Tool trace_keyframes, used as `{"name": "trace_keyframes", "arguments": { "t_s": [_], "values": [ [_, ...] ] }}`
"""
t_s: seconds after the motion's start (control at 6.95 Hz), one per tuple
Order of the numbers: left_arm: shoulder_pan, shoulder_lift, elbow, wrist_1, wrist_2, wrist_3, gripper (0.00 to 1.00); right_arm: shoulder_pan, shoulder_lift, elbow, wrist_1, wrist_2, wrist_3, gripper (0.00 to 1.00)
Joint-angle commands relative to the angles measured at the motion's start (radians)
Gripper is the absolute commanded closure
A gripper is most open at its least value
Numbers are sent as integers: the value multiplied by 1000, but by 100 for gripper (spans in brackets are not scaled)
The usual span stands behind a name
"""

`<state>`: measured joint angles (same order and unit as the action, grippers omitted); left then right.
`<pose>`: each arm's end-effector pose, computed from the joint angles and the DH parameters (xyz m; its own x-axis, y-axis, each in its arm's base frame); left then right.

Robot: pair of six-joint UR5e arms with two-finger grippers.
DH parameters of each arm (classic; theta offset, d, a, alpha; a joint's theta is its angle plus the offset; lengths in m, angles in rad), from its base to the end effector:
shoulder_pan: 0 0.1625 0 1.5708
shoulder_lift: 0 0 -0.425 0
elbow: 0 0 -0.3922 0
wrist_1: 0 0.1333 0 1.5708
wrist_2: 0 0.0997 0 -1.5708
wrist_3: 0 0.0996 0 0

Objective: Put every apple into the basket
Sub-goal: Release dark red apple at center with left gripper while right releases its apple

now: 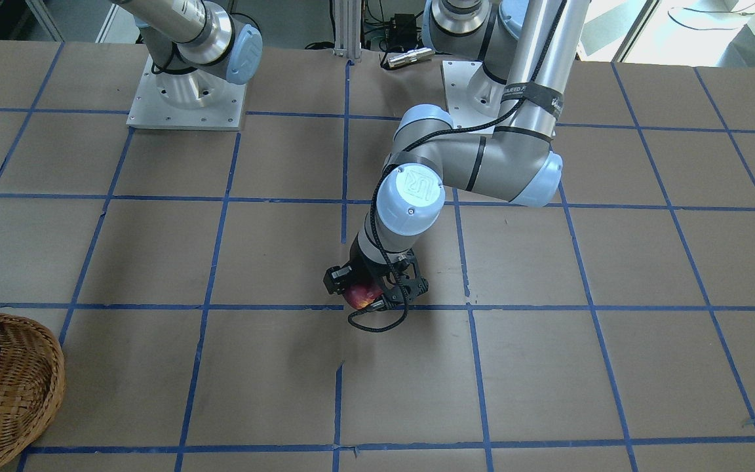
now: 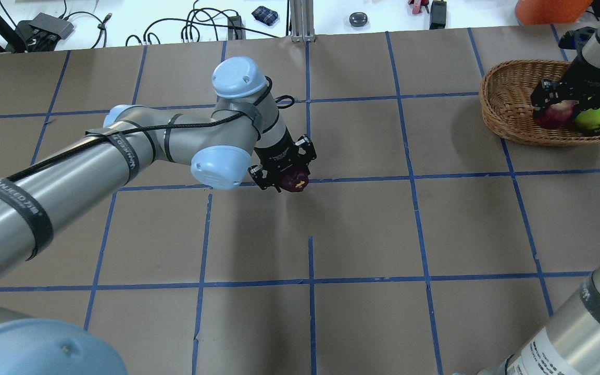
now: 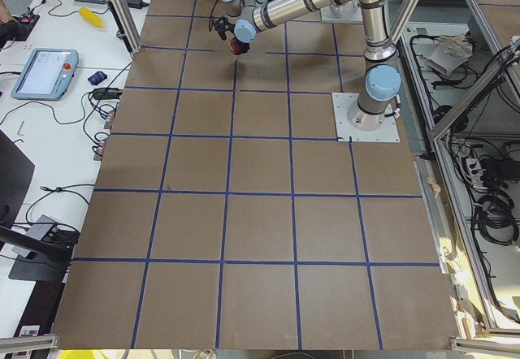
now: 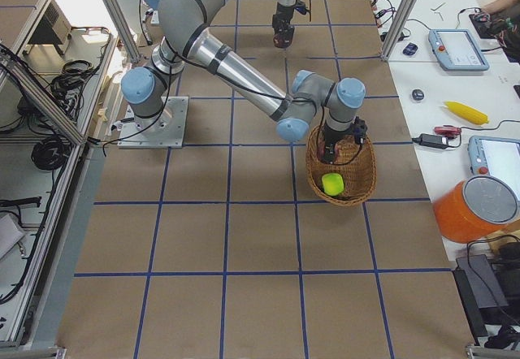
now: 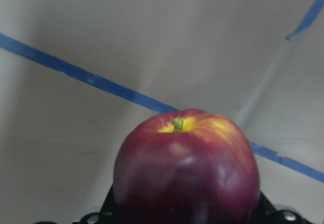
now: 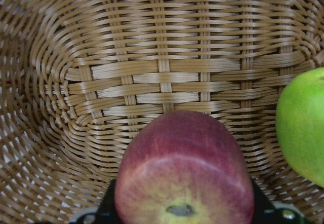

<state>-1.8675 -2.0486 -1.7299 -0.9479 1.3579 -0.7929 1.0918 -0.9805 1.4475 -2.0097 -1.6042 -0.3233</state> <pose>-0.3257 -0.5373 0.2079 -0.8648 -0.4826 0.1383 -0.4613 0.8726 0.1603 -0.1997 -0.6666 0.2367 -0.9878 0.1541 0.0227 0.1549 0.9872 0.0372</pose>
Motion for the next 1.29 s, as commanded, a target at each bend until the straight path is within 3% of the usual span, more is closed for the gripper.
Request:
{"name": "trace_keyframes", "arguments": {
  "t_s": [0.0, 0.14, 0.29, 0.43, 0.58, 0.86, 1.15],
  "values": [
    [-39, -25, 6, 37, 15, -11, 0, -13, 25, 2, -27, 0, -3, 17],
    [-36, -12, 15, 35, 16, 7, 0, -18, 25, -4, -46, -2, 1, 0],
    [-29, 25, 16, 15, 24, 53, 0, -16, 14, -19, -43, -3, 3, 0],
    [-3, 74, 21, -59, 102, 143, 0, -3, -33, -21, -3, 1, 1, 0],
    [26, 137, 54, -180, 105, 237, 0, 37, -96, -22, 64, 13, 4, 0],
    [54, 250, 177, -503, 115, 412, 0, 219, -205, -12, 231, 18, 41, 0],
    [126, 382, 182, -644, 206, 664, 0, 438, -227, 10, 247, 123, 346, 0]
  ]
}}
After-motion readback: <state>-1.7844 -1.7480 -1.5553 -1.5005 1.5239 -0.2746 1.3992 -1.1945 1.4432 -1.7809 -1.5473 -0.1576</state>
